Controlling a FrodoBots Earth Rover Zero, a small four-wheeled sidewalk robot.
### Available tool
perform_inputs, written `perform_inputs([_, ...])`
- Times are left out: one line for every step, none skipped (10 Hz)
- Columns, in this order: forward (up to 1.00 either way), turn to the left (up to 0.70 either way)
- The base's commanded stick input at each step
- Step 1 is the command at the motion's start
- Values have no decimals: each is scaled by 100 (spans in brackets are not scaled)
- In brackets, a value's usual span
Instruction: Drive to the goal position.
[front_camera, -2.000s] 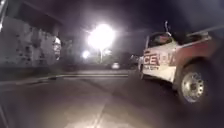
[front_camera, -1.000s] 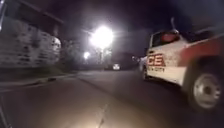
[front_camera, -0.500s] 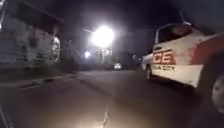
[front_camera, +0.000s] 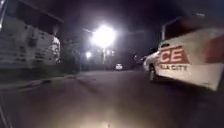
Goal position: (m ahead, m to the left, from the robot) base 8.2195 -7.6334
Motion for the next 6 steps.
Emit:
perform_inputs([70,0])
perform_inputs([70,0])
perform_inputs([70,0])
perform_inputs([70,0])
perform_inputs([70,0])
perform_inputs([70,-8])
